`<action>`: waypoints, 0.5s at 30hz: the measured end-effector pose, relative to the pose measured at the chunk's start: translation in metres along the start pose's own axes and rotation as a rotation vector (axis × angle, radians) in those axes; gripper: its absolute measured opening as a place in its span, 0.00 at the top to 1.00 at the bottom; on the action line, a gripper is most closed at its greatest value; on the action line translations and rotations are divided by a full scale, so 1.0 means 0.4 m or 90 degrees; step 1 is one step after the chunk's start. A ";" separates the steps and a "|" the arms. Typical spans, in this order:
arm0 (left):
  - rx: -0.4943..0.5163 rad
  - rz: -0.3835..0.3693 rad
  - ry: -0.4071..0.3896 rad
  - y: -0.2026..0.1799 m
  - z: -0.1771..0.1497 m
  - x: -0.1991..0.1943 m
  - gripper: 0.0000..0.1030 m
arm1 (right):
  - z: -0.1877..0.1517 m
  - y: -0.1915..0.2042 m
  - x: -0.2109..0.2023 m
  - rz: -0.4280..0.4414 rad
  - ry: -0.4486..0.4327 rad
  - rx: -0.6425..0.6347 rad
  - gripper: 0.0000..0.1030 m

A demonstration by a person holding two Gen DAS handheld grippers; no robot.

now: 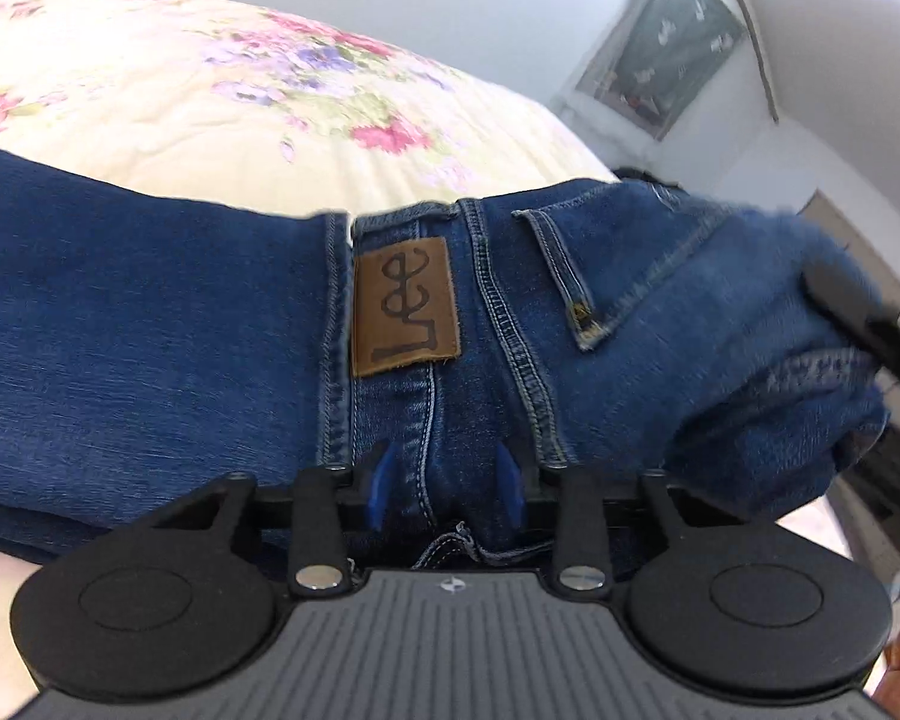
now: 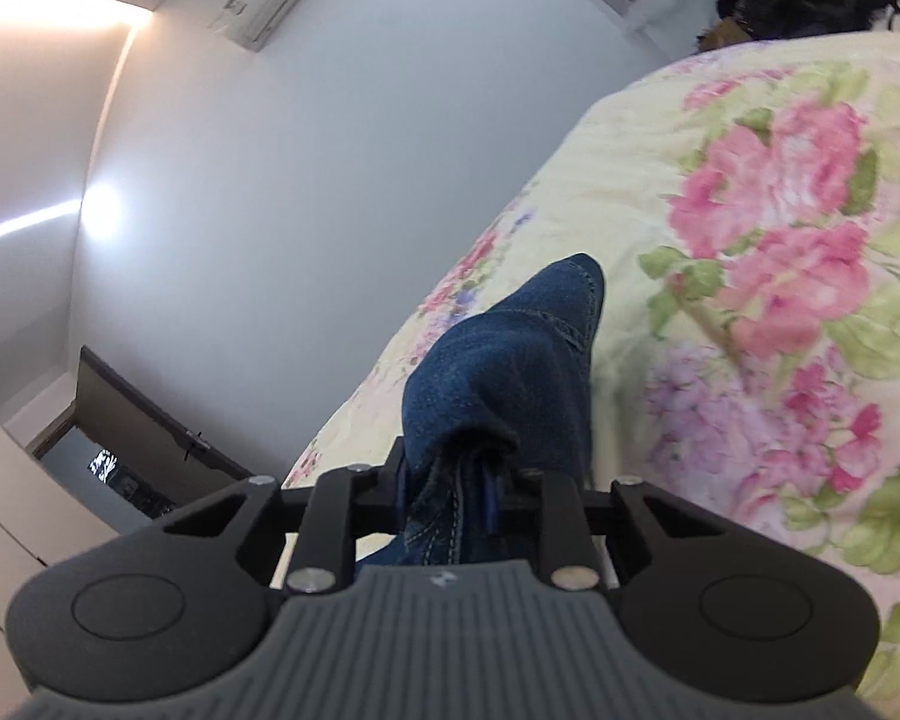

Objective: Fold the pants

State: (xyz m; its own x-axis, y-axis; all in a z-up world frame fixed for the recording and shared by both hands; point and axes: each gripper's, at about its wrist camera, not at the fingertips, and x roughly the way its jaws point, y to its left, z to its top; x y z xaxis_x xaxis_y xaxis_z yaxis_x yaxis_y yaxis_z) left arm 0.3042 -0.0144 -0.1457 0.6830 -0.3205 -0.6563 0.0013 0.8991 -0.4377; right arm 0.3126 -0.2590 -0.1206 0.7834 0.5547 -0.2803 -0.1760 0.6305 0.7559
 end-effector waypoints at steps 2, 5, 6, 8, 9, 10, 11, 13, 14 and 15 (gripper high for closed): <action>-0.018 -0.013 -0.016 0.021 0.010 -0.027 0.68 | 0.000 0.081 0.023 0.001 0.007 -0.059 0.83; -0.033 -0.022 -0.047 0.051 0.019 -0.070 0.72 | -0.011 0.183 0.054 0.004 0.017 -0.134 0.84; -0.039 -0.031 -0.057 0.063 0.022 -0.085 0.74 | -0.016 0.213 0.064 0.004 0.022 -0.154 0.84; -0.052 -0.042 -0.074 0.086 0.024 -0.111 0.75 | -0.033 0.274 0.087 0.001 0.034 -0.195 0.84; -0.058 -0.045 -0.080 0.097 0.025 -0.122 0.76 | -0.043 0.302 0.097 0.000 0.040 -0.215 0.84; -0.064 -0.049 -0.088 0.111 0.029 -0.134 0.77 | -0.055 0.329 0.108 -0.002 0.047 -0.235 0.84; -0.070 -0.052 -0.095 0.124 0.028 -0.145 0.77 | -0.067 0.355 0.118 -0.002 0.054 -0.253 0.85; -0.089 -0.059 -0.113 0.158 0.027 -0.170 0.78 | -0.095 0.408 0.142 0.002 0.068 -0.287 0.85; -0.100 -0.062 -0.122 0.176 0.024 -0.184 0.78 | -0.111 0.434 0.153 0.007 0.074 -0.302 0.85; -0.112 -0.066 -0.134 0.195 0.021 -0.199 0.78 | -0.126 0.455 0.166 0.015 0.082 -0.313 0.85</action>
State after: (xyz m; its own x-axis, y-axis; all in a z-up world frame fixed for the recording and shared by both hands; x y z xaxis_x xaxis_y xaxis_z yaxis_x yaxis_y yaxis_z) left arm 0.2560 0.0839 -0.1225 0.8224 -0.3222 -0.4690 -0.0354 0.7936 -0.6074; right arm 0.3025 -0.0799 -0.0315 0.7017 0.6148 -0.3601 -0.4769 0.7808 0.4037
